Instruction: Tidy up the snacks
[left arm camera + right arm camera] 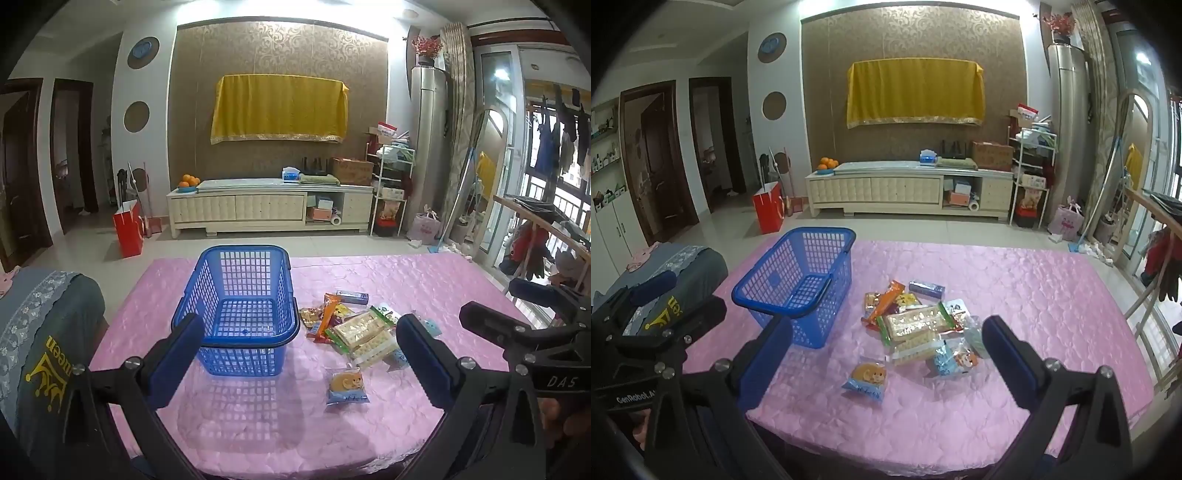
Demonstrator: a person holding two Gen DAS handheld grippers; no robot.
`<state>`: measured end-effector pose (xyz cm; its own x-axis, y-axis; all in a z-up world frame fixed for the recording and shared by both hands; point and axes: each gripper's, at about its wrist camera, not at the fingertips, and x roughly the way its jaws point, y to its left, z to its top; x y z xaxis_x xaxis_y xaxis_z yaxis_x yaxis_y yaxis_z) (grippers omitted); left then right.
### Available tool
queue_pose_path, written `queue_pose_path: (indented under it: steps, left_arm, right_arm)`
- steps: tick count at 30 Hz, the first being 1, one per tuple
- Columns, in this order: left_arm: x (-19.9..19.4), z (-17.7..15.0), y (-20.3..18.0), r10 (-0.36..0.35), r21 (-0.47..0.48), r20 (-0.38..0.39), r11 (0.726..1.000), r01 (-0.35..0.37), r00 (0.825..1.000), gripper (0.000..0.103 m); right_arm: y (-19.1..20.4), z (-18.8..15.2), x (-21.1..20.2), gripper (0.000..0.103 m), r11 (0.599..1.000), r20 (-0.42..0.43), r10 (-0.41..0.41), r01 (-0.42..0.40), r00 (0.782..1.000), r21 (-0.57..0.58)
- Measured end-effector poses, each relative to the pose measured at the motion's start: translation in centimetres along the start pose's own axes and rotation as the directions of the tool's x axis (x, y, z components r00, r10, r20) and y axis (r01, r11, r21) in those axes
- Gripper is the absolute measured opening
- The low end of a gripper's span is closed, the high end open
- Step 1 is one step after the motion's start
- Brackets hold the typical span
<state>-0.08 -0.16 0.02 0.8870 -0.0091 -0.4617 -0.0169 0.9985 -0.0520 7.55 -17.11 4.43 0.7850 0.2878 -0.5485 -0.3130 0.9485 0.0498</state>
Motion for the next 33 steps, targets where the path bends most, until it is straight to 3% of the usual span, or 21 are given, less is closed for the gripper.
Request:
queue_pose_path:
  steps: [33]
  left_arm:
    - [-0.73,-0.50,-0.27,0.001,0.005,0.001,1.000,-0.001,1.000,0.103]
  right_arm:
    - [-0.49,-0.43,-0.38,0.103,1.000,-0.031,0.009,-0.009,0.999,0.023]
